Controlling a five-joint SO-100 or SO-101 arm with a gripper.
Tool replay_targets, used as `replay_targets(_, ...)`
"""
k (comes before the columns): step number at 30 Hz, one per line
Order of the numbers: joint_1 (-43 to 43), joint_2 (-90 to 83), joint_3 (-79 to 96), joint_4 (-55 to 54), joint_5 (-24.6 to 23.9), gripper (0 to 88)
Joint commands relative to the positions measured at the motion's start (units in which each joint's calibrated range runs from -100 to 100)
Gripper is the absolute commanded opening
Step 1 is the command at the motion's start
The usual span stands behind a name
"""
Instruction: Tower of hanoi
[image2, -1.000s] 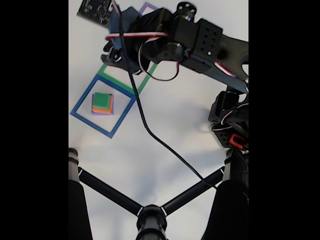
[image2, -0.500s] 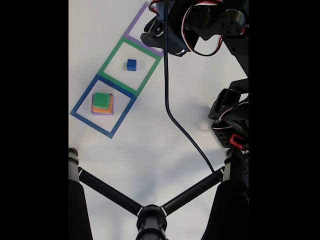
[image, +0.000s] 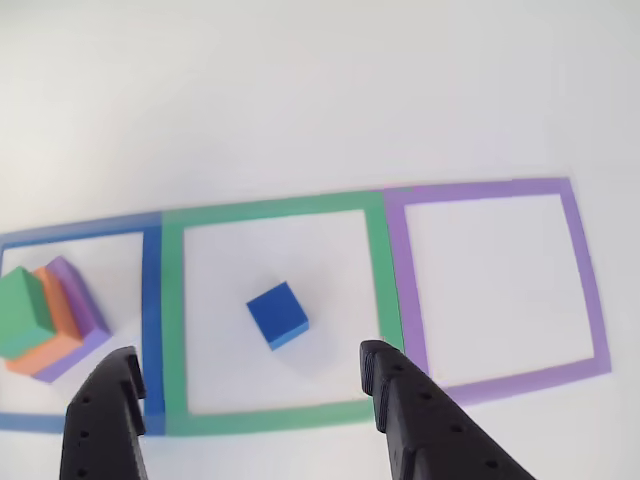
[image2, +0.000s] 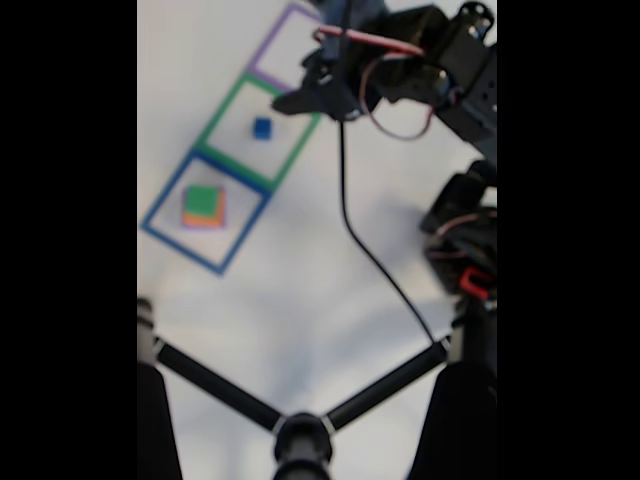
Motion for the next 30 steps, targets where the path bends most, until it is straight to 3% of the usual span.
replay_targets(1,2.23,-5.06,19.62,-22.11,0.0,28.2)
replay_targets(4,2.99,-4.34,29.7,-35.14,0.0,28.9)
replay_targets(12,4.29,2.95,44.42,-57.64,0.0,28.9)
replay_targets(30,1.69,34.04,46.6,-92.04,0.0,28.7)
